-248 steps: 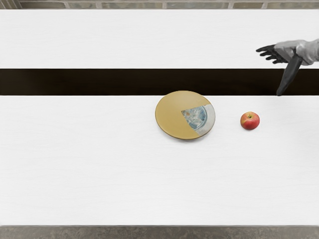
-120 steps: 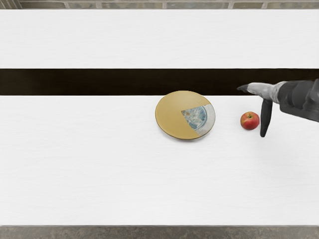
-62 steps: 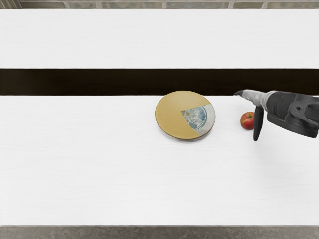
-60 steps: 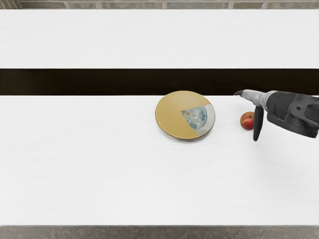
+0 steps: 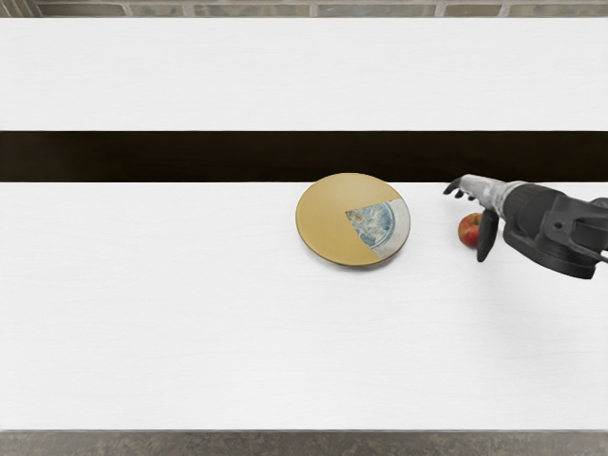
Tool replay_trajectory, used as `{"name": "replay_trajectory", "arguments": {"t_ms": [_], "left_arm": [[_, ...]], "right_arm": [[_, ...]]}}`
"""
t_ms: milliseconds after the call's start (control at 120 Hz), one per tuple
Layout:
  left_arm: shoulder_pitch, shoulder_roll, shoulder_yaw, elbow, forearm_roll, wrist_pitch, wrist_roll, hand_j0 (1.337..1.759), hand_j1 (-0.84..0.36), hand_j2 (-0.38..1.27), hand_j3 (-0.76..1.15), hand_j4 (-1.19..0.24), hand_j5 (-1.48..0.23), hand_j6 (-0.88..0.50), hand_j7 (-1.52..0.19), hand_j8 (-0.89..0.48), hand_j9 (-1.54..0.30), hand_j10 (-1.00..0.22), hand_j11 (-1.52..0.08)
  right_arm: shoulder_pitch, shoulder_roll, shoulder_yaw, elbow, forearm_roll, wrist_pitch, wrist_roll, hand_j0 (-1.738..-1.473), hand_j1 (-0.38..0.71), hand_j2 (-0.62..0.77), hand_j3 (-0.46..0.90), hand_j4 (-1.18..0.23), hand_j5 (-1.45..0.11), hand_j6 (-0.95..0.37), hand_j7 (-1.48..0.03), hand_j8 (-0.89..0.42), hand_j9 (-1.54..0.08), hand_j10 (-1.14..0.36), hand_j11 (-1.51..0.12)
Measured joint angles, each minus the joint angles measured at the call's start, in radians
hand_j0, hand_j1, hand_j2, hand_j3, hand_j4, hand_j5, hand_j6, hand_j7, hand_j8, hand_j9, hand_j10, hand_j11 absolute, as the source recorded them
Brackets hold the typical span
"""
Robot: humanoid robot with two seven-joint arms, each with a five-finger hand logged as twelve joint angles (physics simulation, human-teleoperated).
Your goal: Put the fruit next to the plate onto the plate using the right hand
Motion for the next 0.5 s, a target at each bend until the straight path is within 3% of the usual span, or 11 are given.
{"name": "replay_trajectory", "arguments": {"t_ms": [500], "left_arm": [[0.000,0.000,0.000,0.000,0.000,0.000,0.000,1.658,0.35,0.00,0.00,0.00,0.00,0.00,0.00,0.00,0.00,0.00,0.00]], "right_arm": [[-0.029,-0.026,-0.013,0.027,-0.023,-0.039,0.000,-1.658,0.02,-0.06,0.00,-0.31,-0.40,-0.31,-0.40,-0.31,-0.40,-0.31,-0.40]]}}
